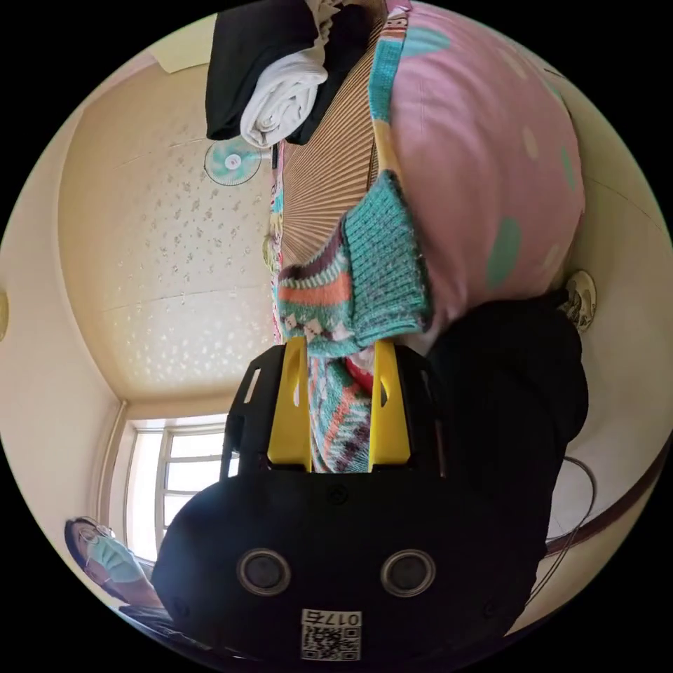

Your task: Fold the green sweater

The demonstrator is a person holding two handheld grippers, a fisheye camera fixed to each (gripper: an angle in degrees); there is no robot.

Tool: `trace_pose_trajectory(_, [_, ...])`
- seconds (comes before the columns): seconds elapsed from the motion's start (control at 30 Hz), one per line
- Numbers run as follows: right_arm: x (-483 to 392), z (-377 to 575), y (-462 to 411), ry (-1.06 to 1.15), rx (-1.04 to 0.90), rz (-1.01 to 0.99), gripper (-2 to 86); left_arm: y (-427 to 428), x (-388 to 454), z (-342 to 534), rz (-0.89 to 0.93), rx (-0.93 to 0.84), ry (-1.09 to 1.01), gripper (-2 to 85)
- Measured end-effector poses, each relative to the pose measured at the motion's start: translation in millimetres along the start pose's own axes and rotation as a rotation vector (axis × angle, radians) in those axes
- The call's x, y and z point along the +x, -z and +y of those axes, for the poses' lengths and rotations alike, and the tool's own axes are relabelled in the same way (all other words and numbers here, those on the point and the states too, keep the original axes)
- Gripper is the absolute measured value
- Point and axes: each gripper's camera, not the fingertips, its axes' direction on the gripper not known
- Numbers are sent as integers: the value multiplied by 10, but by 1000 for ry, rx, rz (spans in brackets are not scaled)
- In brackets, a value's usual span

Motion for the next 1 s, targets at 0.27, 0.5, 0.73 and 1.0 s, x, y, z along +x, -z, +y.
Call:
trace_pose_trajectory(0.27, [-2556,271,-156,637,352,-7,34,13,92,-23,11,2,-8,-10])
trace_pose_trajectory(0.5, [-4148,1921,-2362,1151,-99,-156,32,118,210,-23,25,50,-23,-10])
trace_pose_trajectory(0.73, [-2549,3390,-4705,1155,-609,307,45,122,347,-93,27,45,-38,-10])
trace_pose_trajectory(1.0, [-2648,3704,-3906,1386,-304,449,68,72,454,-229,63,22,-18,-10])
